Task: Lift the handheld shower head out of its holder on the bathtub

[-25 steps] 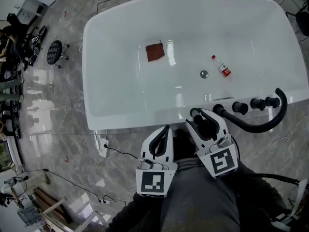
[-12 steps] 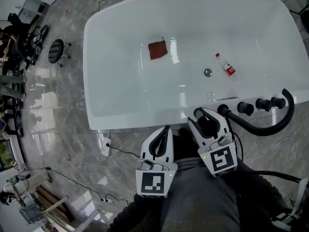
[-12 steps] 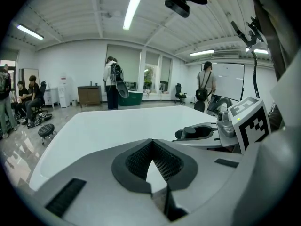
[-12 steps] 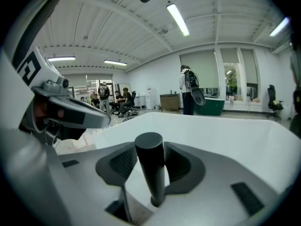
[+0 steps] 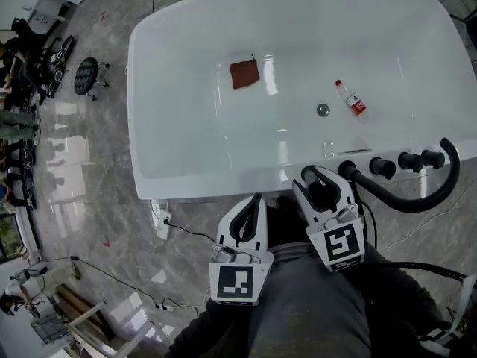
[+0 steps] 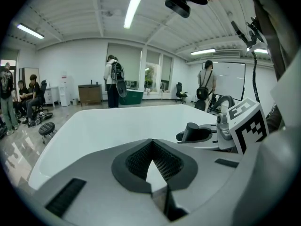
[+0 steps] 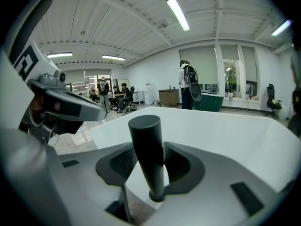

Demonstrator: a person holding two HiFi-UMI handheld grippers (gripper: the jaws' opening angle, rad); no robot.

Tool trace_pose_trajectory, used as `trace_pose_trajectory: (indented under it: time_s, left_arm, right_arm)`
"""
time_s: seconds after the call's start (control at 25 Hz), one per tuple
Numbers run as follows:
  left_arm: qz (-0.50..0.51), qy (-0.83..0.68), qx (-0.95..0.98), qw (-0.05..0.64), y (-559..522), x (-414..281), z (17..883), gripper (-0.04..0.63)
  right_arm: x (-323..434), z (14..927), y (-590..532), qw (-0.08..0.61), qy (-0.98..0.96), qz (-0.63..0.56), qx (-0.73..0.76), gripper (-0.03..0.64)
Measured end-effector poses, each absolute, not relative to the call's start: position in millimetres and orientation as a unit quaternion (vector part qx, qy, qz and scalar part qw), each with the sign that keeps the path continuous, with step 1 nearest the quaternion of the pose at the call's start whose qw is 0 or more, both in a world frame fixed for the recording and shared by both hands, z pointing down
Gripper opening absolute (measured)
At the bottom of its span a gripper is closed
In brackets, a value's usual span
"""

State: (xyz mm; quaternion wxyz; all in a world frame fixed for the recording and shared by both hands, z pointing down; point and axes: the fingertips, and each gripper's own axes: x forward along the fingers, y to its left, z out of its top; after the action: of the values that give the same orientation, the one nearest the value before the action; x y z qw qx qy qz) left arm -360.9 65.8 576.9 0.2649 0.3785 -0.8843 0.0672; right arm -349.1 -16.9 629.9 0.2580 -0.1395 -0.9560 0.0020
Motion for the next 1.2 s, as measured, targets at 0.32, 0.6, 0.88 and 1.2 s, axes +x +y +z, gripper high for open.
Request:
trace_pose_trajectory:
  time_s: [0.32,0.6,0.88,1.2]
  left_arm:
    - [0.068,-0.885,0.377,0.264,65.0,-359.0,575.1,0.003]
    - [0.064,-0.889,0.367,0.266,67.4,-357.0,557.7,0.003]
    - [0.062,-0.895,0.365,0.248,68.4,-355.9,473.0,0.003]
    - [0.046,-0.906,0.374,0.191,67.2,-353.2,384.2,0.003]
  right_arm:
    - [-350.1,629.1,-19.0,0.255,-0.957,-0.01,-0.139,0.137]
    - [-352.7,592.1,-11.8,0.211,-0.965,-0.038,-0.148,0.132]
    - [-358.8,497.9,-21.9,0.196,-0.97,-0.013,-0.141,0.132]
    - [-351.5,384.6,-3.5,0.146,-0.974,-0.025,-0.172,0.132]
